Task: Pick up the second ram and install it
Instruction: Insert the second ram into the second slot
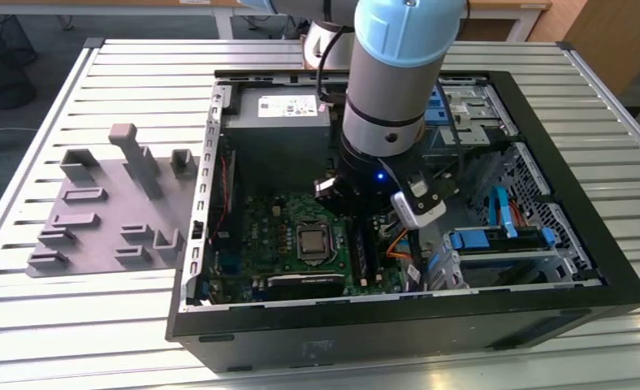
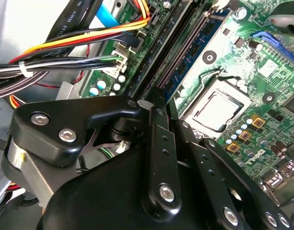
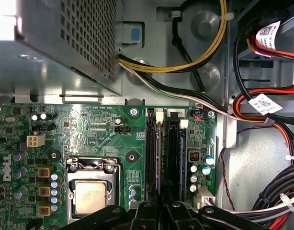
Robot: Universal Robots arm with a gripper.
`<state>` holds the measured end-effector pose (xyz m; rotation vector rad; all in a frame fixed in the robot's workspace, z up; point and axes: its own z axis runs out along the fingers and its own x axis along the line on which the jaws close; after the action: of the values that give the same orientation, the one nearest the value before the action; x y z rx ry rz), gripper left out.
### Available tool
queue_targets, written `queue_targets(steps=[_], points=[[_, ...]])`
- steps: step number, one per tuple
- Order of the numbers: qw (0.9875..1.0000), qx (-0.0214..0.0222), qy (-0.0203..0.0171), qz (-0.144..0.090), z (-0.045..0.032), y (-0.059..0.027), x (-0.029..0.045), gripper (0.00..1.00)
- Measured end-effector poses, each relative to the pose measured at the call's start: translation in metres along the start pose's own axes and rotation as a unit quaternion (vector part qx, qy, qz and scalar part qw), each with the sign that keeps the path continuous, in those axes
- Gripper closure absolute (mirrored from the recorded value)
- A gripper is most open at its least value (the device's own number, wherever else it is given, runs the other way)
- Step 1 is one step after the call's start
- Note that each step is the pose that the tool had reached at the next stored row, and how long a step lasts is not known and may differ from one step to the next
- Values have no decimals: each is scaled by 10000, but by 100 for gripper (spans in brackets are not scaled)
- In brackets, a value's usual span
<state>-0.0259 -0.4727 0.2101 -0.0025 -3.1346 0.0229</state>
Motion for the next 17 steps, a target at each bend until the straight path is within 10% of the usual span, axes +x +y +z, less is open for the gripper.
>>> queue_targets(steps=[17], points=[[10000, -1, 21, 1, -17, 0, 15, 86]])
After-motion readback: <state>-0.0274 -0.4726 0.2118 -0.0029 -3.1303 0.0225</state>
